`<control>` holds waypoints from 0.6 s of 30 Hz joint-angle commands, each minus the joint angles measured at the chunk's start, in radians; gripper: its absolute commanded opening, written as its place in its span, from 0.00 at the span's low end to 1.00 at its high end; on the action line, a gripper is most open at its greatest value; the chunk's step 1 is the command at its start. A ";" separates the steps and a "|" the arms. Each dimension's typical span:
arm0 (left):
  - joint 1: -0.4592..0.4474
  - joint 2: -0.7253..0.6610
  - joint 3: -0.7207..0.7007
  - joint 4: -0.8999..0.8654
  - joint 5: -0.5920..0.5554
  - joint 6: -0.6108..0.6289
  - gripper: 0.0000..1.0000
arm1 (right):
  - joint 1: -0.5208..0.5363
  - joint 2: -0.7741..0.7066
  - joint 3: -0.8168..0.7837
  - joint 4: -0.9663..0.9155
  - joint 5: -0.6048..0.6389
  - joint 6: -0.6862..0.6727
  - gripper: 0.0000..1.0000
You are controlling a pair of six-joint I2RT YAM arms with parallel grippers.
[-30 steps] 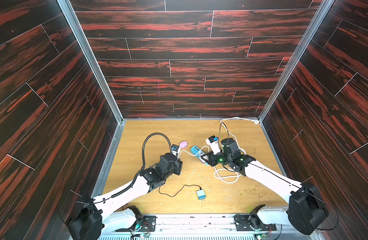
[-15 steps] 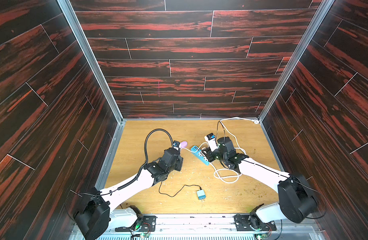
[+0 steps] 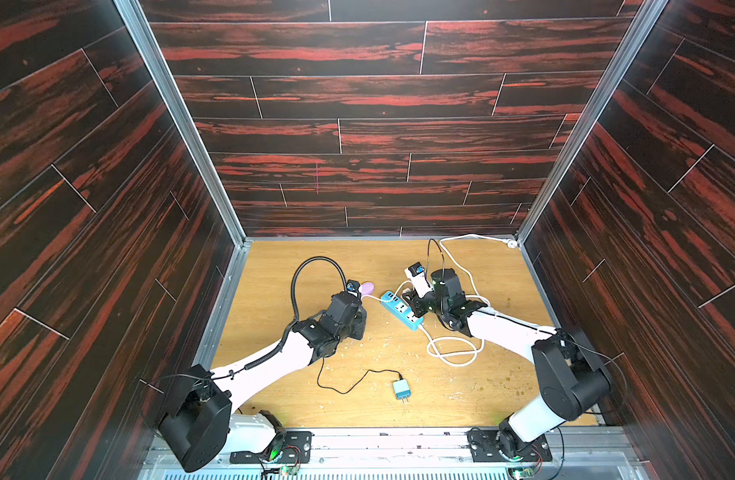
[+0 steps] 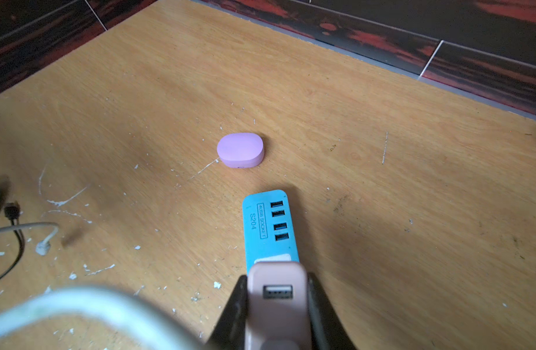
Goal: Charge the bluetooth headset
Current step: Adjust the charging cable at the plug, then insert the plug into the socket.
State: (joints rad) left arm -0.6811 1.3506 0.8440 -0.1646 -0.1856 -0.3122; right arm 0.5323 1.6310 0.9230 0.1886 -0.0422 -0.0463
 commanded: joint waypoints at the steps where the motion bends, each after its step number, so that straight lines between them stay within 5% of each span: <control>1: 0.009 0.019 0.036 -0.020 0.021 -0.010 0.00 | -0.005 0.032 0.029 0.029 -0.033 -0.032 0.17; 18: 0.017 0.052 0.035 -0.002 0.051 -0.021 0.00 | -0.005 0.112 0.058 0.022 -0.084 -0.056 0.17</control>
State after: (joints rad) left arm -0.6682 1.3945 0.8570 -0.1642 -0.1402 -0.3290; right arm 0.5308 1.7222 0.9558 0.1963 -0.1005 -0.0910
